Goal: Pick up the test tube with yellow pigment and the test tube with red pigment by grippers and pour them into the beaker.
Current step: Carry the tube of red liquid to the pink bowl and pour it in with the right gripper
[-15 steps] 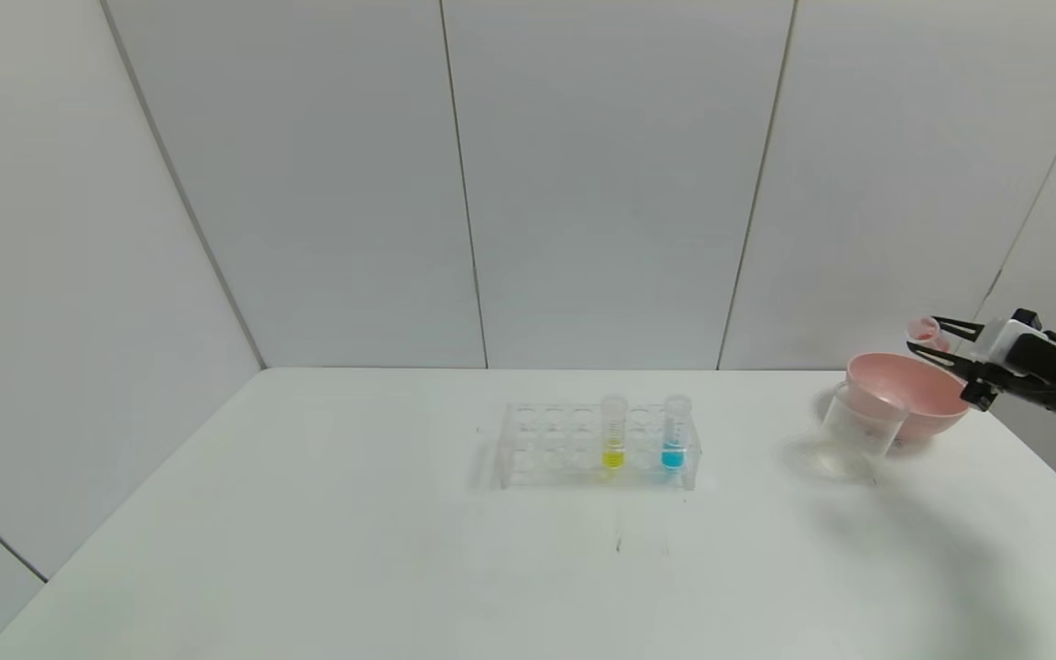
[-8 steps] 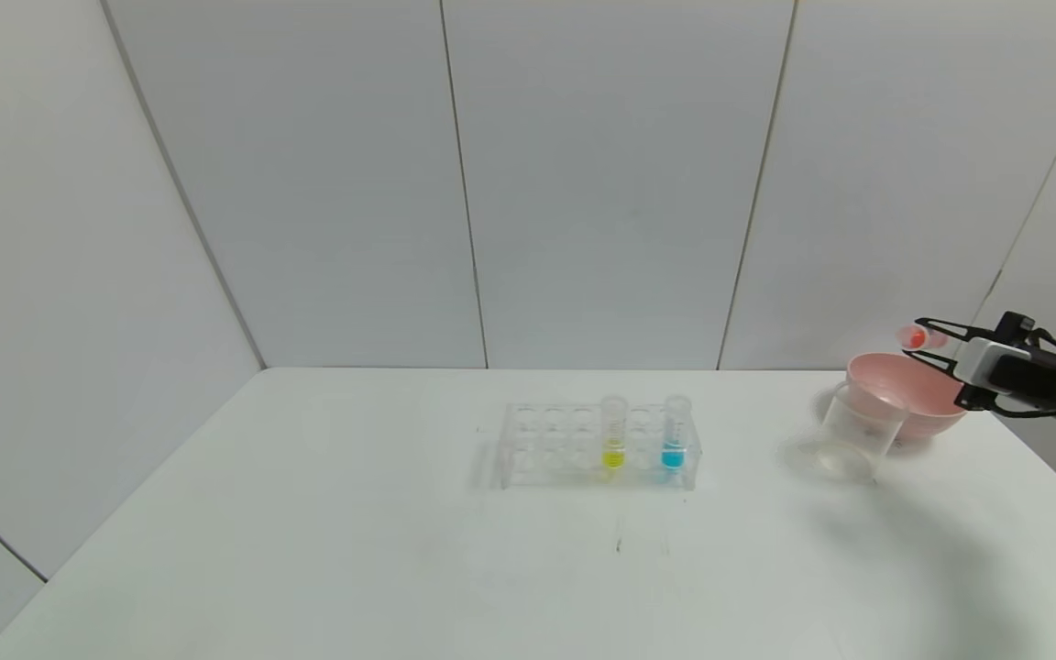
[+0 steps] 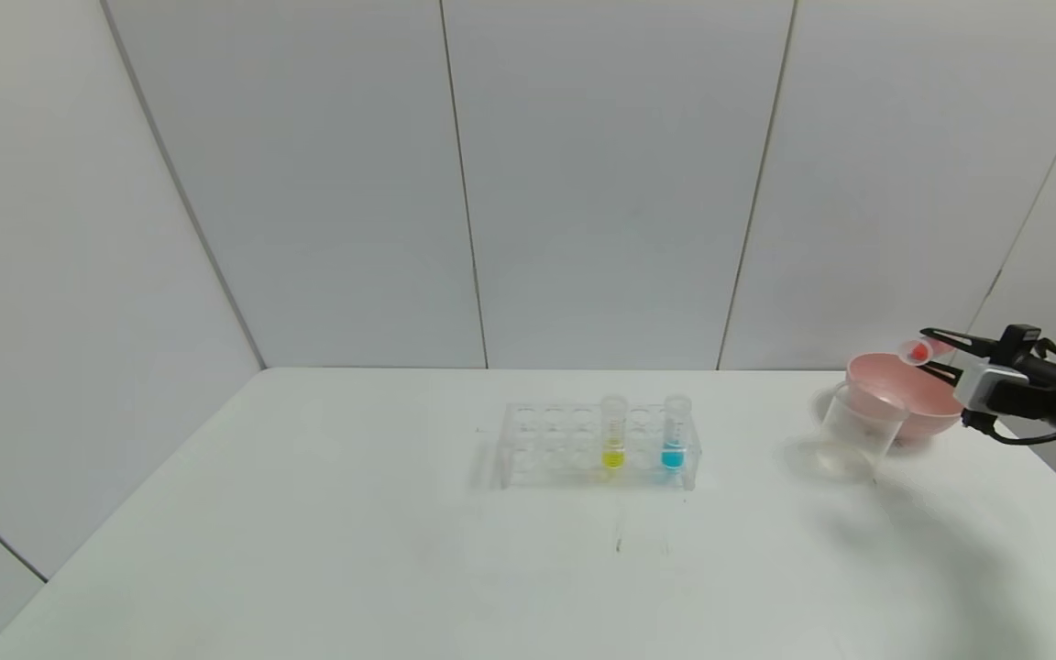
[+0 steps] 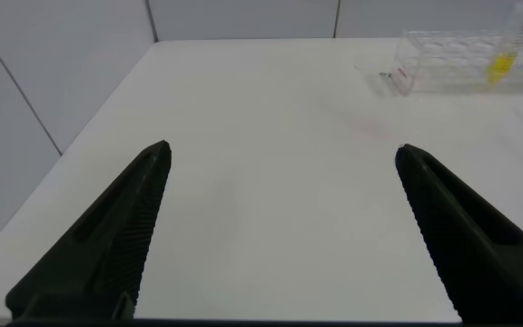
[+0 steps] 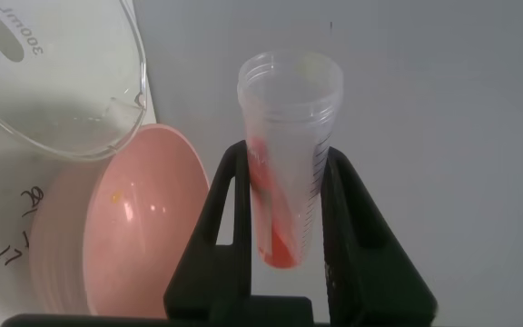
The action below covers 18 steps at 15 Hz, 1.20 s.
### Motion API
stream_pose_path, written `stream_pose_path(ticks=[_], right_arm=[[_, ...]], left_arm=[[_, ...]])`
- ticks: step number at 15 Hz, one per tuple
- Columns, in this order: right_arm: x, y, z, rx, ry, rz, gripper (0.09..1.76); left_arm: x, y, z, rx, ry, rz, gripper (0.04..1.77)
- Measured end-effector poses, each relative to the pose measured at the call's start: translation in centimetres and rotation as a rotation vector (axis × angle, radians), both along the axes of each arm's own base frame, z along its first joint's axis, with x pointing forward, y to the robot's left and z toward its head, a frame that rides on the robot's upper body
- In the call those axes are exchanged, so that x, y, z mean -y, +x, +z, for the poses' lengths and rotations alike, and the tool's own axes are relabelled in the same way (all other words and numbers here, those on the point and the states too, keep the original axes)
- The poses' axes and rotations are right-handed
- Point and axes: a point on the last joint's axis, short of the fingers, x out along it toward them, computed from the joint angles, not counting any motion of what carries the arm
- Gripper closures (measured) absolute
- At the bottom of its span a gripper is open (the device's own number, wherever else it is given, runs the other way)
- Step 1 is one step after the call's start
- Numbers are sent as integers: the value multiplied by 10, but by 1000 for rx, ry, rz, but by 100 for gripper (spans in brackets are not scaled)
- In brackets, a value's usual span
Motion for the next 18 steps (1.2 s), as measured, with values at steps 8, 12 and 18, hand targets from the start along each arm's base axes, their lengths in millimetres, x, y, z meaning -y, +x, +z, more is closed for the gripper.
stream_pose_path(ticks=[8, 12, 18], right_arm=[[-2, 0, 0, 12, -4, -1, 134], [-2, 0, 1, 14, -5, -2, 134], [-9, 4, 6, 47, -18, 14, 134]], left_arm=[[0, 0, 0, 0, 0, 0, 5], [0, 0, 0, 0, 0, 0, 5], [0, 0, 0, 0, 0, 0, 5]])
